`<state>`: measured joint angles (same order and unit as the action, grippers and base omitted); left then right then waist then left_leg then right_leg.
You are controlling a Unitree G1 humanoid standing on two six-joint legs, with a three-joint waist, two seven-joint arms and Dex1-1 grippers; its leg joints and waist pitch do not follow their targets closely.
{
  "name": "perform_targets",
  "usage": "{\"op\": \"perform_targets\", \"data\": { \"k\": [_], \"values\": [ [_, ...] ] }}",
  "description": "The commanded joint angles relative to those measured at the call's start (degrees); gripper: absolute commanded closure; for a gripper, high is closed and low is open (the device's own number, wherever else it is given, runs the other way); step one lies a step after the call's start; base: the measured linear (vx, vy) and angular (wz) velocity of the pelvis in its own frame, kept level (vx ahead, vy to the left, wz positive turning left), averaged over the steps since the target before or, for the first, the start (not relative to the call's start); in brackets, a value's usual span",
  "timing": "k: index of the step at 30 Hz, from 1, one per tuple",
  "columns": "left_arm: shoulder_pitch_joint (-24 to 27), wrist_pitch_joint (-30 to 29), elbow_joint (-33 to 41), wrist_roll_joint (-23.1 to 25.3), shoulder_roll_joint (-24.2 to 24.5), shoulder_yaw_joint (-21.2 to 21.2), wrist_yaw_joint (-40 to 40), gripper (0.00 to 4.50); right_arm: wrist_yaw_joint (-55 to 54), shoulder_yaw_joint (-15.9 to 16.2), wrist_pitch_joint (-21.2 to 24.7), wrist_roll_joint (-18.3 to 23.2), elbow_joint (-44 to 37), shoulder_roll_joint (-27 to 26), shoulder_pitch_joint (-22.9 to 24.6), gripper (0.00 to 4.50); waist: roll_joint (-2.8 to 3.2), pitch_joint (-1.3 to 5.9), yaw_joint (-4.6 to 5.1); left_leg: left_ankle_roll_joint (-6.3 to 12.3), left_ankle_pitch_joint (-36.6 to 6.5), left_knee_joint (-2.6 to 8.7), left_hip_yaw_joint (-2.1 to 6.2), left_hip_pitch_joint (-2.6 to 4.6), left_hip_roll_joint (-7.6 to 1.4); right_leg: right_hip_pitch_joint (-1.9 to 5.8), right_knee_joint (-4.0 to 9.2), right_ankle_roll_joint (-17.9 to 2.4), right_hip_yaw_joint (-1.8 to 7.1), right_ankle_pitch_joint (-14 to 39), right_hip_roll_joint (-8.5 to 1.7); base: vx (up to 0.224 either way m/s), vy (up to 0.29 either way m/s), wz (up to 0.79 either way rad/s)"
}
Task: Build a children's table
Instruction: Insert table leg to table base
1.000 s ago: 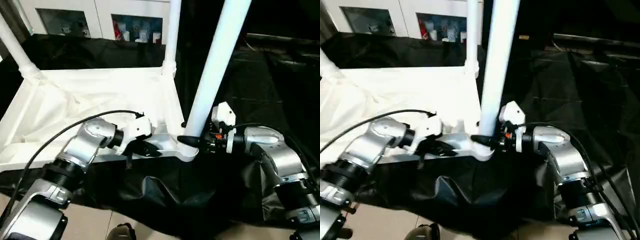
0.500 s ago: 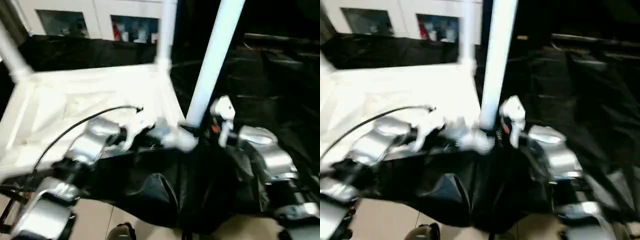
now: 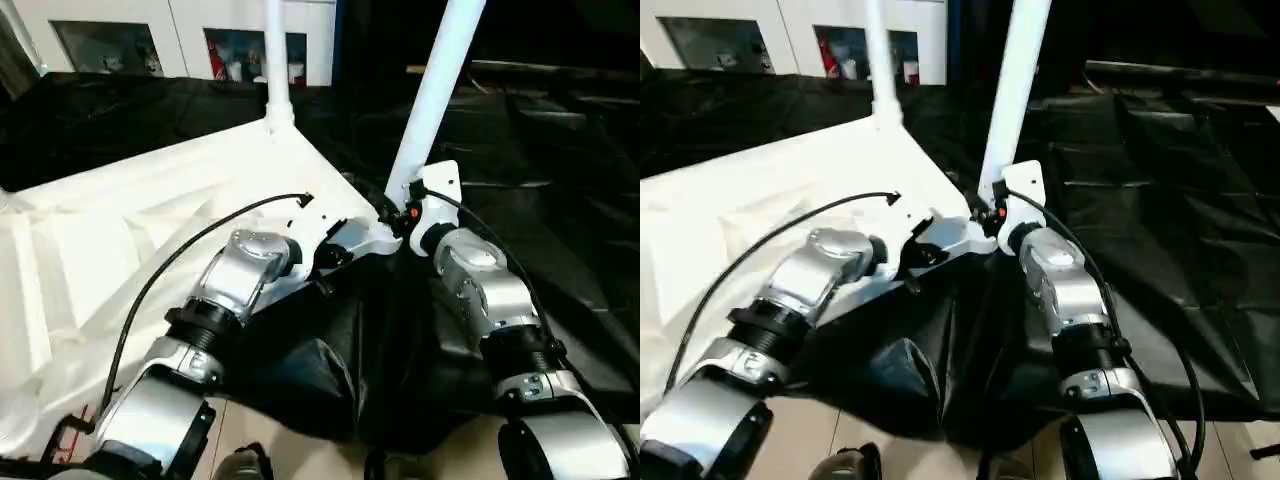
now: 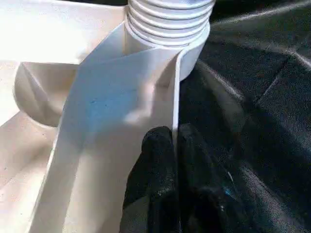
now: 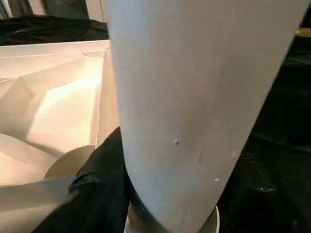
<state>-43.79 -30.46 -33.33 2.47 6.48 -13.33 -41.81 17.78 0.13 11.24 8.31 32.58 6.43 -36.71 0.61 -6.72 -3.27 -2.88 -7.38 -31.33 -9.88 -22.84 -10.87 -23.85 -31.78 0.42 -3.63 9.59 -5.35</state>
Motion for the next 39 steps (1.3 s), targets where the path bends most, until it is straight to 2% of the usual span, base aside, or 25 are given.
{"op": "perform_targets", "data": {
  "k": [1,6,7,8,11,12,13,16,17,20,22,24,27,28,29,32,33,35,37,38,39],
  "values": [
    [-2.47,0.59,3.56,-1.47,-3.39,-0.51,0.19,4.50,1.80,4.36,7.79,-0.43,8.46,-4.47,3.85,2.61,0.54,2.40,0.10,-2.98,-36.85,4.97,1.56,2.50,-1.53,0.51,5.62,-5.56,1.31,33.29,-2.89,0.000,0.000,0.00],
    [-3.19,1.10,2.10,-1.31,-3.45,-0.35,0.73,4.50,0.96,4.18,6.62,-1.82,10.02,-5.09,2.51,2.61,0.61,2.08,0.35,-3.21,-39.11,5.11,1.93,2.71,-1.39,0.41,6.28,-3.45,0.78,37.65,-2.94,0.000,0.000,0.00],
    [-3.21,1.22,2.05,-1.29,-3.38,-0.38,0.67,4.50,1.17,4.06,6.59,-1.59,9.98,-5.16,2.45,2.61,0.68,2.30,0.41,-3.08,-38.75,5.31,2.04,2.77,-1.43,0.87,6.42,-3.22,0.56,36.72,-2.98,0.000,0.000,0.00],
    [-3.20,1.38,2.11,-1.27,-3.21,-0.45,0.48,4.50,1.52,3.58,6.35,-1.05,9.63,-5.35,2.37,2.05,0.66,2.38,0.34,-2.96,-38.13,5.42,2.00,2.74,-1.44,1.03,6.48,-3.28,0.58,35.95,-3.00,0.000,0.000,0.00],
    [-3.07,2.11,2.27,-1.31,-2.87,-0.60,-0.05,4.50,1.49,2.90,5.98,-0.71,8.98,-5.42,2.05,1.91,0.85,2.64,0.08,-2.75,-36.11,5.70,1.66,2.88,-1.72,0.99,6.24,-5.62,1.09,30.11,-2.92,0.000,0.000,0.00],
    [-3.07,2.11,2.27,-1.31,-2.87,-0.60,-0.05,4.50,1.49,2.90,5.98,-0.71,8.98,-5.42,2.05,1.85,0.85,2.64,0.08,-2.75,-36.11,5.70,1.66,2.88,-1.72,0.99,6.24,-5.62,1.09,30.11,-2.92,0.000,0.000,0.00],
    [-2.94,2.79,2.30,-1.15,-2.38,-0.88,-0.69,4.50,2.26,2.51,4.74,-0.58,8.48,-5.23,1.55,1.56,0.64,2.59,0.06,-2.63,-35.32,5.76,1.55,2.67,-1.70,1.10,5.87,-6.44,1.25,28.26,-2.83,0.000,0.000,0.00],
    [-2.69,3.93,2.38,-0.72,-1.56,-1.34,-1.36,4.50,3.72,1.94,3.84,-0.32,7.56,-4.81,0.93,1.39,0.76,2.76,-0.06,-2.32,-34.32,5.71,1.31,2.69,-1.72,1.13,5.70,-7.24,1.53,26.79,-2.88,0.000,0.000,0.00],
    [-2.65,4.03,2.44,-0.82,-1.46,-1.24,-1.51,4.50,4.18,1.82,3.55,-0.18,7.20,-4.66,0.81,1.12,0.69,2.76,-0.05,-2.22,-33.92,5.68,1.27,2.61,-1.70,1.18,5.66,-7.39,1.56,26.44,-2.92,0.000,0.000,0.00],
    [-2.48,4.65,2.81,-0.94,-1.18,-1.20,-2.23,4.50,4.73,1.49,3.32,0.07,6.37,-4.40,0.58,0.98,0.67,2.86,-0.15,-1.86,-31.84,5.57,1.02,2.48,-1.72,1.35,5.39,-8.27,1.73,24.93,-3.00,0.000,0.000,0.00],
    [-1.73,6.08,4.12,-1.00,-0.01,-1.78,-4.39,4.50,7.60,1.99,3.30,0.48,2.78,-3.06,0.68,0.67,0.60,2.92,-0.22,-1.35,-30.32,5.51,0.93,2.29,-1.69,1.59,5.26,-8.46,1.75,24.46,-3.01,0.000,0.000,0.00],
    [-1.68,6.05,4.20,-1.01,0.07,-1.79,-4.53,4.50,7.86,2.05,3.30,0.50,2.46,-2.94,0.70,0.58,0.53,3.12,-0.38,-0.77,-27.57,5.38,0.74,2.05,-1.77,1.79,4.97,-8.96,1.91,22.37,-3.10,0.000,0.000,0.00],
    [-0.55,9.15,5.39,-1.14,1.92,-2.92,-8.11,4.50,11.92,3.71,5.22,0.50,-3.71,-0.32,1.77,0.45,0.71,3.25,-0.69,0.18,-24.11,5.17,0.46,1.92,-1.85,2.03,4.53,-9.99,2.03,18.60,-2.88,0.000,0.000,0.00],
    [0.16,9.89,6.13,-1.52,3.06,-3.30,-10.29,4.50,14.27,4.68,6.69,0.75,-7.88,1.73,2.67,0.45,0.59,3.37,-0.74,0.69,-22.86,5.03,0.29,1.91,-1.83,2.10,4.42,-10.24,2.05,17.70,-2.80,0.000,0.000,0.00],
    [0.27,10.20,6.20,-1.55,3.25,-3.37,-10.64,4.50,14.56,4.76,6.87,0.77,-8.40,2.02,2.80,0.45,0.51,3.46,-0.85,0.93,-22.17,4.95,0.24,1.94,-1.87,2.19,4.34,-10.43,2.07,17.17,-2.79,0.000,0.000,0.00],
    [1.56,11.48,7.28,-2.52,5.33,-3.73,-14.69,4.50,19.00,6.06,8.72,0.81,-14.24,6.04,4.46,0.45,0.56,3.69,-1.35,2.09,-19.44,4.21,-0.46,2.24,-1.88,1.77,4.07,-11.79,2.38,16.08,-2.74,0.018,-0.017,0.04],
    [1.56,11.48,7.28,-2.52,5.33,-3.73,-14.69,4.50,19.00,6.06,8.72,0.81,-14.24,6.04,4.46,0.45,0.59,3.84,-1.49,2.27,-18.21,4.04,-0.53,2.16,-1.91,1.90,3.81,-12.23,2.38,14.79,-2.78,0.064,-0.045,0.09],
    [2.69,14.66,8.53,-3.69,7.53,-4.45,-20.11,4.50,24.33,7.22,10.36,1.43,-18.90,10.25,6.31,0.45,0.70,4.30,-2.16,3.17,-12.78,3.47,-0.60,1.72,-1.95,2.44,2.75,-13.33,2.27,8.38,-2.55,0.068,-0.037,0.06],
    [3.20,14.99,9.34,-4.66,8.56,-4.62,-22.96,4.50,27.23,7.90,10.63,1.56,-20.89,12.61,7.33,0.45,0.74,4.92,-2.41,5.53,-4.66,2.36,-0.68,0.86,-1.65,3.00,0.51,-15.74,2.15,-5.86,-2.06,0.072,-0.015,-0.01],
    [3.27,14.85,9.46,-4.89,8.86,-4.63,-23.64,4.50,28.22,8.15,10.92,1.67,-21.73,13.49,7.75,0.45,0.77,5.03,-2.56,6.75,-2.96,1.93,-0.91,1.04,-1.56,2.66,0.08,-17.05,2.10,-10.20,-1.89,0.059,-0.005,-0.02],
    [3.44,15.95,9.61,-5.10,9.58,-4.85,-25.16,4.50,30.27,8.63,11.38,2.05,-23.31,15.19,8.61,0.45,0.63,4.94,-2.58,7.33,-3.06,1.85,-0.90,0.88,-1.46,2.82,0.05,-17.35,2.02,-10.74,-1.83,0.000,0.000,0.00]
  ]
}}
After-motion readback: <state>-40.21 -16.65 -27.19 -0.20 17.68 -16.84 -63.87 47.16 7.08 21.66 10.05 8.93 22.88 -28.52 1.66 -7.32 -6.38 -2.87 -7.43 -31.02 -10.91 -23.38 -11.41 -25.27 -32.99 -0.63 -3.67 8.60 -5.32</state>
